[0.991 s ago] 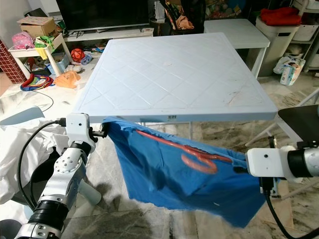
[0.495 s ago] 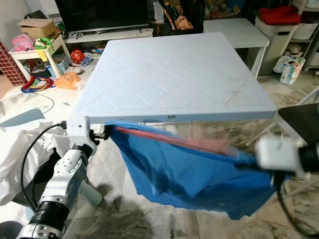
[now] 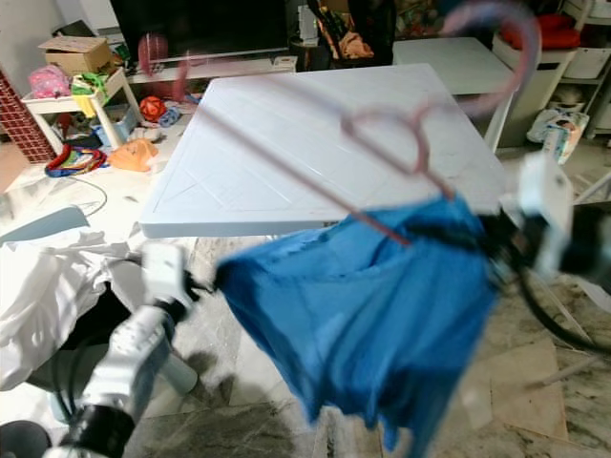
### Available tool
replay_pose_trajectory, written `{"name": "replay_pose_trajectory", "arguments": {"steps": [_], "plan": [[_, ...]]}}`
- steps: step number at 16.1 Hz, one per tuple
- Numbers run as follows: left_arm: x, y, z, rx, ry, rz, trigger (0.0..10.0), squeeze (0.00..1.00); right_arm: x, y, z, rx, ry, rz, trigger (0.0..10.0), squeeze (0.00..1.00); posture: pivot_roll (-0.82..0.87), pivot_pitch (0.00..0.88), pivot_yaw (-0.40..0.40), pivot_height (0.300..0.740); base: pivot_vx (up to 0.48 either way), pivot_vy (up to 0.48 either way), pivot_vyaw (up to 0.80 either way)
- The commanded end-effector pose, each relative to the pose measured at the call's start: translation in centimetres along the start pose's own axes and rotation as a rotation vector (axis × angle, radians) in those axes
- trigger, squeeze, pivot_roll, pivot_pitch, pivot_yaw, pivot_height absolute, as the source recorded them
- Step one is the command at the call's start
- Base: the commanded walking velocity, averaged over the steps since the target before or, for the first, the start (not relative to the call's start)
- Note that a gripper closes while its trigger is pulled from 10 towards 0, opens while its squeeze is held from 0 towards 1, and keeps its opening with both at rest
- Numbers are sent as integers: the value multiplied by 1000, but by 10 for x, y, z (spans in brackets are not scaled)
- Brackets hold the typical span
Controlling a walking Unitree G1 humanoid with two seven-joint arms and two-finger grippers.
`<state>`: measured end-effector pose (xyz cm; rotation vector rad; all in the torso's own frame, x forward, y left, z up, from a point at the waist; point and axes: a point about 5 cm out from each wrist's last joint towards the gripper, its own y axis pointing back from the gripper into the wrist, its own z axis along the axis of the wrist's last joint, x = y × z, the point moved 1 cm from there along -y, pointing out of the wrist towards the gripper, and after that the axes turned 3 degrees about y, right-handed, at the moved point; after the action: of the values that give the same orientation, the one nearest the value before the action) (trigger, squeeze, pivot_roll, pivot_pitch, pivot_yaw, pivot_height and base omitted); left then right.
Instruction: Hang hanger
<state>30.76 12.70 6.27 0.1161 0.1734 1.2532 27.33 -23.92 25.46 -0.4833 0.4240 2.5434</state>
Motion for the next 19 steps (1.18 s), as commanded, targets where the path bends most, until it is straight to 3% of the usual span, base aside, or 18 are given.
{"name": "replay_pose_trajectory", "arguments": {"steps": [1, 2, 3, 5, 7, 11, 16, 19], "plan": [[-9, 2, 1, 8, -81, -82, 10000, 51, 7, -13, -10, 48, 7, -6, 10000, 0, -206, 0, 75, 740, 0, 0, 0], [-15, 4, -1, 9, -111, -116, 10000, 243, 13, -21, -18, 59, -19, -14, 10000, 0, -199, 0, 73, 740, 0, 0, 0], [-20, 6, -4, 17, -132, -144, 10000, 1000, 20, -29, -28, 89, 0, -20, 10000, 0, -193, 0, 70, 740, 0, 0, 0], [-25, 10, -4, 15, -139, -188, 10000, 1000, 24, -42, -54, 182, 41, -100, 10000, 0, -177, 0, 67, 740, 0, 0, 0], [-30, 14, -2, 7, -172, -258, 10000, 1000, 21, -44, -66, 234, 83, -139, 10000, 0, -168, 0, 68, 740, 0, 0, 0], [-58, 33, -1, 32, -287, -547, 10000, 1000, 4, -47, -91, 424, 302, -173, 10000, 0, -156, 0, 68, 740, 0, 0, 0], [-64, 41, 0, 45, -300, -614, 10000, 1000, 19, -63, -117, 491, 330, 56, 10000, 0, -124, 0, 66, 740, 0, 0, 0], [-53, 40, 19, -11, -322, -584, 10000, 1000, 18, -52, -129, 547, 369, 178, 10000, 0, -112, 0, 60, 740, 0, 0, 0]]}}
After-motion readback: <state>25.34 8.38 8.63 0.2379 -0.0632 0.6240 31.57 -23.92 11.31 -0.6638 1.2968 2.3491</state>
